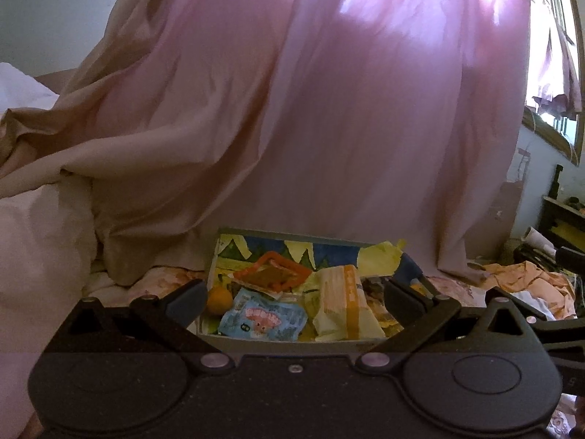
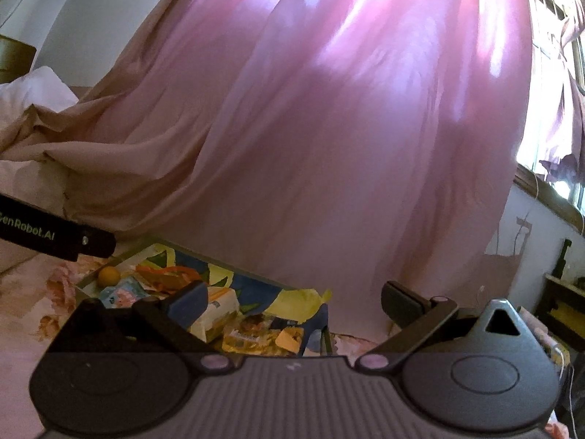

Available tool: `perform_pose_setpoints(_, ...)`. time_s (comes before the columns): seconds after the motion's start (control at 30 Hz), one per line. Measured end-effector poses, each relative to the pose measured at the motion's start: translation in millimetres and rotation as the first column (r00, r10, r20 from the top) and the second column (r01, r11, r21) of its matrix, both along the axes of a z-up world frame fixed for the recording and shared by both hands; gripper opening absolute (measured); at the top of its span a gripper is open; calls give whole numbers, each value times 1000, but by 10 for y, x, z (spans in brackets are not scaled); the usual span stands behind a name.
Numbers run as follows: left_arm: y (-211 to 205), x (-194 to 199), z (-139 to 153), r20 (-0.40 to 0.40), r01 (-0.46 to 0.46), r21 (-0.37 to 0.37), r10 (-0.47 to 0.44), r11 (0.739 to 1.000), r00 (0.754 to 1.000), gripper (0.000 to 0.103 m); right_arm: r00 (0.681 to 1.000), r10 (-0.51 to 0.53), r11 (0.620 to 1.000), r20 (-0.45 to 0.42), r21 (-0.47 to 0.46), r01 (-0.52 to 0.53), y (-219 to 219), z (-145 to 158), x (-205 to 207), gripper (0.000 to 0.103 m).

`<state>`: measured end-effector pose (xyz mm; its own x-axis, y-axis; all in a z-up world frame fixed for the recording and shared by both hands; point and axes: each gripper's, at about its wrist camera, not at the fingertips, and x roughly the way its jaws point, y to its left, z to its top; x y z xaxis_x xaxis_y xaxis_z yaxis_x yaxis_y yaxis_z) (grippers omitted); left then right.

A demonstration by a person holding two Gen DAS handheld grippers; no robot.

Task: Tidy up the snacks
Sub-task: 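Withdraw both tools up and away from the gray box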

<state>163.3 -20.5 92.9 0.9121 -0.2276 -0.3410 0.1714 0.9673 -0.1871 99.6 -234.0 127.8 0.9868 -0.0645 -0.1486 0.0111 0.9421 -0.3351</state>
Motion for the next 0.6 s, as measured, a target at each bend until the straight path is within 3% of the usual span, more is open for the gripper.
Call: perform_pose_setpoints(0.6, 106, -440, -117, 6, -13, 3, 13, 1000, 1000, 102, 1000, -17, 995, -7, 100, 18, -53, -74, -380, 103)
